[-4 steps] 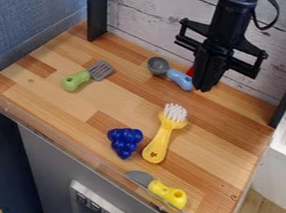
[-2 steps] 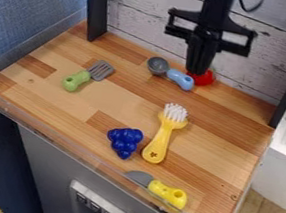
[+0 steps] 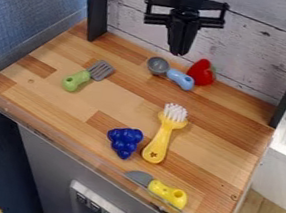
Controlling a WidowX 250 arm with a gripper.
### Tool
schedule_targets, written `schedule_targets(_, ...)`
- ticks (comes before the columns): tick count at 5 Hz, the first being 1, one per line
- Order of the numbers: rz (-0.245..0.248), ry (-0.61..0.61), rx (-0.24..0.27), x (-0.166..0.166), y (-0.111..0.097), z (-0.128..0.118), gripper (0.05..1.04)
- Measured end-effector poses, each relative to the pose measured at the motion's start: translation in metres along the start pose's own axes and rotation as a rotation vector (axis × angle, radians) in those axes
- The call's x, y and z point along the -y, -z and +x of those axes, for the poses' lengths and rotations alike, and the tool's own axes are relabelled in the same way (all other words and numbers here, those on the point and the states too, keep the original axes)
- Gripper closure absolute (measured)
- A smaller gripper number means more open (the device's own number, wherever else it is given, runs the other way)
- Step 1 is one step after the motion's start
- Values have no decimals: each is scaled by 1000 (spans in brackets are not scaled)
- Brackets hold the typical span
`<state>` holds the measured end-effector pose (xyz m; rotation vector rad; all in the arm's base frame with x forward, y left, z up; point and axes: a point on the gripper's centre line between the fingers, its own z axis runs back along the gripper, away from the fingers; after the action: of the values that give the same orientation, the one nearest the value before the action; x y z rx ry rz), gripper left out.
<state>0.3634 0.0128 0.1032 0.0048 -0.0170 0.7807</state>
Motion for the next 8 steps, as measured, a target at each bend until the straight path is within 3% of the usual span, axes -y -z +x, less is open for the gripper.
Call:
schedule_targets(1, 1, -198, 5, -4, 0, 5, 1000)
schedule_targets(2, 0, -275, 7, -4, -1, 14, 965)
schedule_targets(3, 5, -228, 2, -2, 0, 19, 795)
schedule_targets(4, 8, -87, -5, 1, 2, 21, 517)
schedule_targets(5, 15, 63, -18, 6, 22, 23, 219)
schedule_targets(6, 4, 137, -15, 12, 37, 23, 83)
schedule_targets(8, -13, 58, -11, 14, 75, 22, 84)
